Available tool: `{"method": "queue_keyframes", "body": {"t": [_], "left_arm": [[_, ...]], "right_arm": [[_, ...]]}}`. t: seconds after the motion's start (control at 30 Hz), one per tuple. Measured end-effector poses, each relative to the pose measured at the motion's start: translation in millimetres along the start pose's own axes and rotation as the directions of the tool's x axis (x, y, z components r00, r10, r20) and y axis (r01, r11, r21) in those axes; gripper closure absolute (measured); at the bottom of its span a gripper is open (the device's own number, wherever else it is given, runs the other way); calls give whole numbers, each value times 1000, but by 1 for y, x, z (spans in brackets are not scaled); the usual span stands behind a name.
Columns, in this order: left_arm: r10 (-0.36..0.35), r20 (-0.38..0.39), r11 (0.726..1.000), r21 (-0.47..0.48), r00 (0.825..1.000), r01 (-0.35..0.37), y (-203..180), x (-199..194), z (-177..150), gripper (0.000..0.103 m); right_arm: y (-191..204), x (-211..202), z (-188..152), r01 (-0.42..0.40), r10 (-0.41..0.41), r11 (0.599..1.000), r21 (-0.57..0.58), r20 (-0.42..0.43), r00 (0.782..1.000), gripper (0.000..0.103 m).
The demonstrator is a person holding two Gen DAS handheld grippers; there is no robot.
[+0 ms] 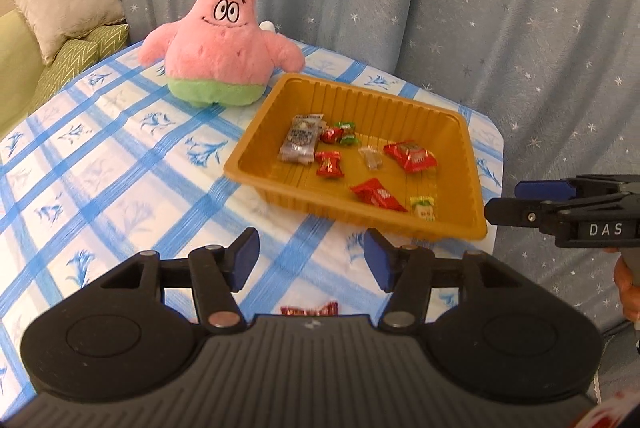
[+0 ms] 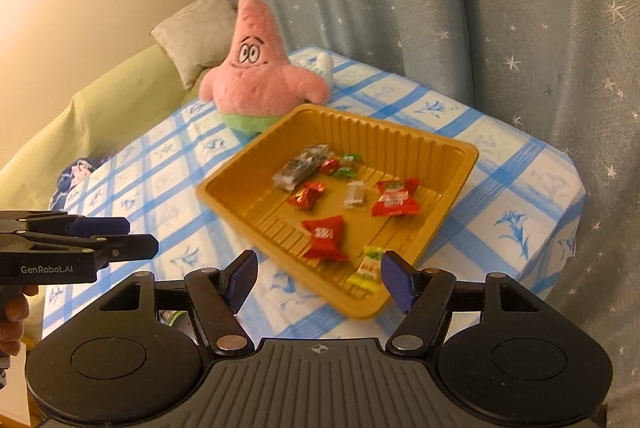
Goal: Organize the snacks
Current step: 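Move both open tools back toward the remaining snacks on the table, then grasp the brown-wrapped candy with the right tool while the left tool approaches the snack bar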
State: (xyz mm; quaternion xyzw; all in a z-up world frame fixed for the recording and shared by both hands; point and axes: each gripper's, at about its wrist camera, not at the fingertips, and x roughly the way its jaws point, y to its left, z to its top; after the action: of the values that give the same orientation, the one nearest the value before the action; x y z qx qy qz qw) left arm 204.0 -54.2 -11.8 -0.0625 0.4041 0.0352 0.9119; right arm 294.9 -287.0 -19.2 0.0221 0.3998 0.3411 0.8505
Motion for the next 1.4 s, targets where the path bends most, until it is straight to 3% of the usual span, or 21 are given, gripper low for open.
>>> {"method": "queue_keyframes", "body": {"t": [0.77,1.4], "left_arm": [[73,-29,994,-75,997,-75,17,-36,-57,48],[115,-93,988,-94,989,-123,21,-30,-87,45]], "right_arm": [[51,3,-45,-81,74,994,-67,-95,993,34],[71,33,-67,-123,99,984,-132,-175,980,34]]}}
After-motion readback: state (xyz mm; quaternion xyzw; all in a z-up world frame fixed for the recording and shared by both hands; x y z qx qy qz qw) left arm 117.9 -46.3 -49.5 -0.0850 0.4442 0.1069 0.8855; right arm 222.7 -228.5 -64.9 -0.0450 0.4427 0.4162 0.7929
